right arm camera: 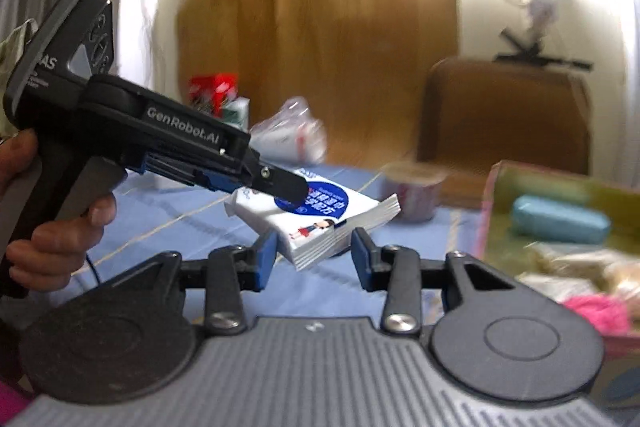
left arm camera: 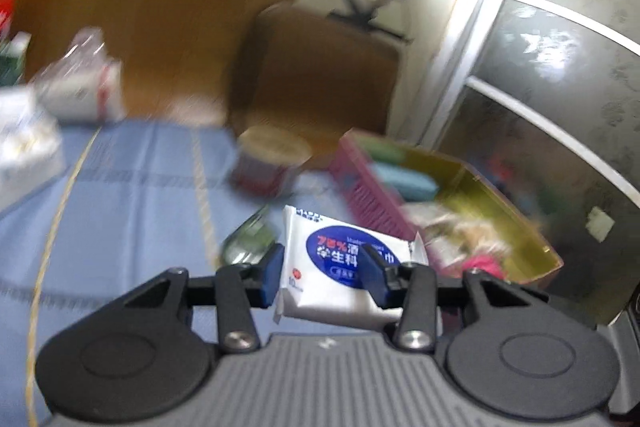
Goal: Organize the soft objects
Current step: 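Lower the wet-wipes pack into the pink tin and open the gripper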
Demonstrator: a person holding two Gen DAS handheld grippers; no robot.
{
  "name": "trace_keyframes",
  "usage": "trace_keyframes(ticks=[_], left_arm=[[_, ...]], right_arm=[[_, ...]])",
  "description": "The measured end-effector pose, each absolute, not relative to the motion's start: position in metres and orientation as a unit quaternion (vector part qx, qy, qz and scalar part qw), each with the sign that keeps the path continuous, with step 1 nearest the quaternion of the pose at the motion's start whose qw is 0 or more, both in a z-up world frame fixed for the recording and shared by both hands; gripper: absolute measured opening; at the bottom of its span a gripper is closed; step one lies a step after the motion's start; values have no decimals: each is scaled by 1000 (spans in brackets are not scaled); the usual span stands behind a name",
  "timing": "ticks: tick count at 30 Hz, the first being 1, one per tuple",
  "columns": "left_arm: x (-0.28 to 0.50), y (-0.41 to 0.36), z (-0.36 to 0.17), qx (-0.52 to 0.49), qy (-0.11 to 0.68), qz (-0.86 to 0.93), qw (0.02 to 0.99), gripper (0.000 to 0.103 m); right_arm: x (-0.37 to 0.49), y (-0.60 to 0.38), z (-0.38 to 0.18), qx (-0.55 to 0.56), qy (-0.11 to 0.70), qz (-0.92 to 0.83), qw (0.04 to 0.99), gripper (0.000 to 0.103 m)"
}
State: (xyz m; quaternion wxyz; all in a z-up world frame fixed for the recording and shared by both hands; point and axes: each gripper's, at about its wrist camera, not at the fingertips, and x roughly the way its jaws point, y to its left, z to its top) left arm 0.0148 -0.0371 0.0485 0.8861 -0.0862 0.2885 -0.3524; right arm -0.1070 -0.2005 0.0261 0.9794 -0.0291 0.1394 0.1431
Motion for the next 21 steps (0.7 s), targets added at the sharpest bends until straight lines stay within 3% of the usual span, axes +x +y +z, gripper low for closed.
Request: trace_keyframes(ticks=[12,14,17,21], left_arm=[[34,-172,58,-19,280,-426,860,42],[37,-189,53,-2,280,-418,864,45],[40,-194,44,3,291,-394,872,45],[35,-173,42,-1,283,-385,878,45]], right_arm=[[-111,-287,31,-21,123,-6,992,44],[-101,-294,21,-35,127,-38,991,57],[-83,-305,8,-21,157,-78,984,59],[-93,-308,10,17,136,-65,988,59]])
